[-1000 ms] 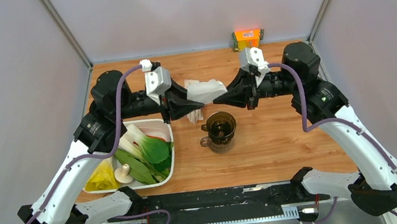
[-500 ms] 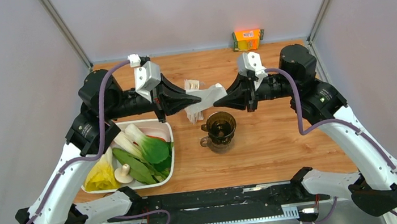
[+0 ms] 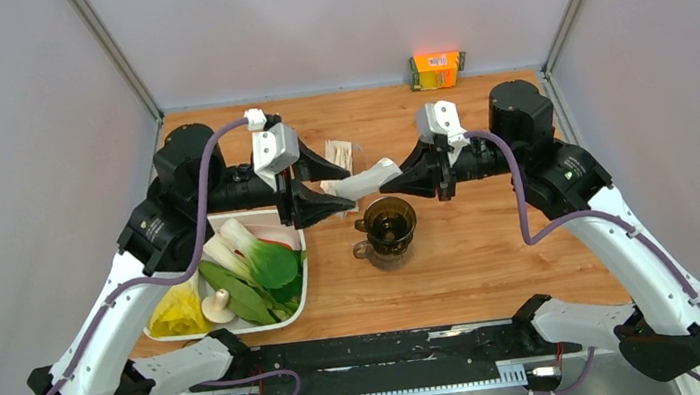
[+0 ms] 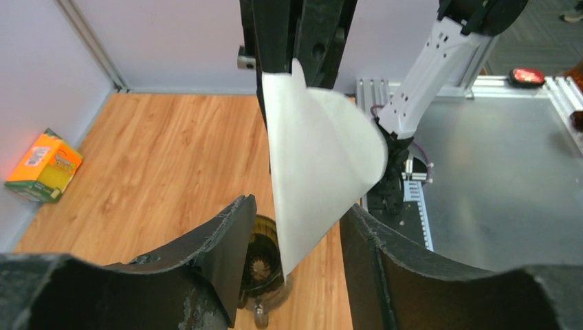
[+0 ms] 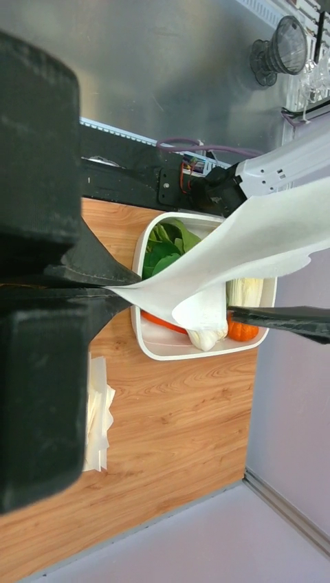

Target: Place the coffee filter in the dripper

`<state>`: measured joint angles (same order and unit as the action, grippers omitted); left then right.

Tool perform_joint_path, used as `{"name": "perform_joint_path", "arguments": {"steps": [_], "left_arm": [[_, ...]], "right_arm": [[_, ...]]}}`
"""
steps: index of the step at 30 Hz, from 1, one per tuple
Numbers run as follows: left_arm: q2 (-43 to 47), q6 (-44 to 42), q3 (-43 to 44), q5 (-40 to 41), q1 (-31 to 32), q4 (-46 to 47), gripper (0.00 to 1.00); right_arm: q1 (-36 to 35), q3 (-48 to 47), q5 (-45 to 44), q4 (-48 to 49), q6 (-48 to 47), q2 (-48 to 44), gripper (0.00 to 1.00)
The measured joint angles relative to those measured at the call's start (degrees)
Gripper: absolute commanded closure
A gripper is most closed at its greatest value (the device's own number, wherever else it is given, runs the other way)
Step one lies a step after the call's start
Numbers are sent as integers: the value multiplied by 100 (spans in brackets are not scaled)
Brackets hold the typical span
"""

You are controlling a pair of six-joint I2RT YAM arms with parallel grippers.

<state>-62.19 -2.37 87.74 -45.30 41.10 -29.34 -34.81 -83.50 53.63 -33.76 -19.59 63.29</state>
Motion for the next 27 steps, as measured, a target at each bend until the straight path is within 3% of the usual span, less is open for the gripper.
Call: {"name": "perform_joint_path", "arguments": {"steps": [9, 17, 22, 27], "left_arm": [[4, -1115, -284, -168, 0, -883, 34], [81, -1528, -428, -98, -2, -1298, 52], [90, -1617, -498, -240, -2, -1296, 54], [-146, -1718, -376, -490, -2, -1353, 64]], "right_arm": [[-2, -190, 236, -520, -861, 0, 100], [-7, -372, 262, -1014, -1606, -9, 100], [-72, -372, 321, -1038, -1749, -17, 100], [-203, -372, 330, -1086, -1875, -42, 100]]}}
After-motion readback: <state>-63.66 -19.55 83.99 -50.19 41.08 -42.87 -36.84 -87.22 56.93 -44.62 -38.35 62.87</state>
